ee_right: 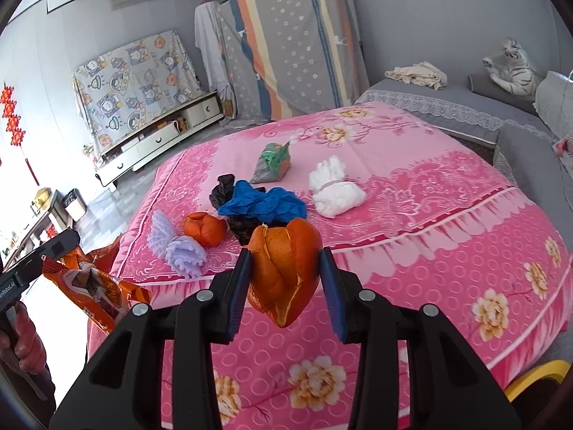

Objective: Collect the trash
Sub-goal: 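Lift and carry the wrappers and orange peel with both tools to the yellow bin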

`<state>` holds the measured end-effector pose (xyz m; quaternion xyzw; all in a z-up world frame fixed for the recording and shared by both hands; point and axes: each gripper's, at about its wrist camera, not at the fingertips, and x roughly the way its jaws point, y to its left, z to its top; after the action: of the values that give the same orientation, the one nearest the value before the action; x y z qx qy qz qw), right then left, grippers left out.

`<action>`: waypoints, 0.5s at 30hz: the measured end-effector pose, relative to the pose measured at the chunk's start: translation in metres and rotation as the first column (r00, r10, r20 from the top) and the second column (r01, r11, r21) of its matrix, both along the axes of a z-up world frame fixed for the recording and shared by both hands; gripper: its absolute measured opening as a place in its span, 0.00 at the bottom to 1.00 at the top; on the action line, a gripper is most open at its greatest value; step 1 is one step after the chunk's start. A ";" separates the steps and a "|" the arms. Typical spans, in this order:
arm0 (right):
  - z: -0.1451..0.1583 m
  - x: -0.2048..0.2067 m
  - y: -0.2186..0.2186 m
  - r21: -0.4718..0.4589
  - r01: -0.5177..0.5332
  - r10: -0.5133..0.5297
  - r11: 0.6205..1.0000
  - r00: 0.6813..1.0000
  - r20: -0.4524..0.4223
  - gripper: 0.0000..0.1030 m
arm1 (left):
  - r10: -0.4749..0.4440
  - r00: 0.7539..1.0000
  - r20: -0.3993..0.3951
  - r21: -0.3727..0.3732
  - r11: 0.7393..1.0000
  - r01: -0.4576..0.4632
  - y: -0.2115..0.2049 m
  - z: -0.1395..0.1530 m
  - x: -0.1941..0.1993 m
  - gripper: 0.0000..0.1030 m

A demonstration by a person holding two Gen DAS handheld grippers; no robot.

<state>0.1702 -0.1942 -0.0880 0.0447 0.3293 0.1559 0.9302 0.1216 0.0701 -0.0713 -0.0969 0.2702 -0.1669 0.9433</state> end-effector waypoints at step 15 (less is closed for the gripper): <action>0.012 -0.031 -0.058 0.027 0.127 -0.128 0.992 0.991 0.041 0.35 | -0.124 0.992 0.031 0.014 0.992 0.124 -0.054 0.010 0.006 0.12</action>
<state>0.1393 -0.2520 -0.0764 0.0735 0.3038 0.1010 0.9445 0.1277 0.0161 -0.0615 -0.0716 0.2615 -0.2251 0.9359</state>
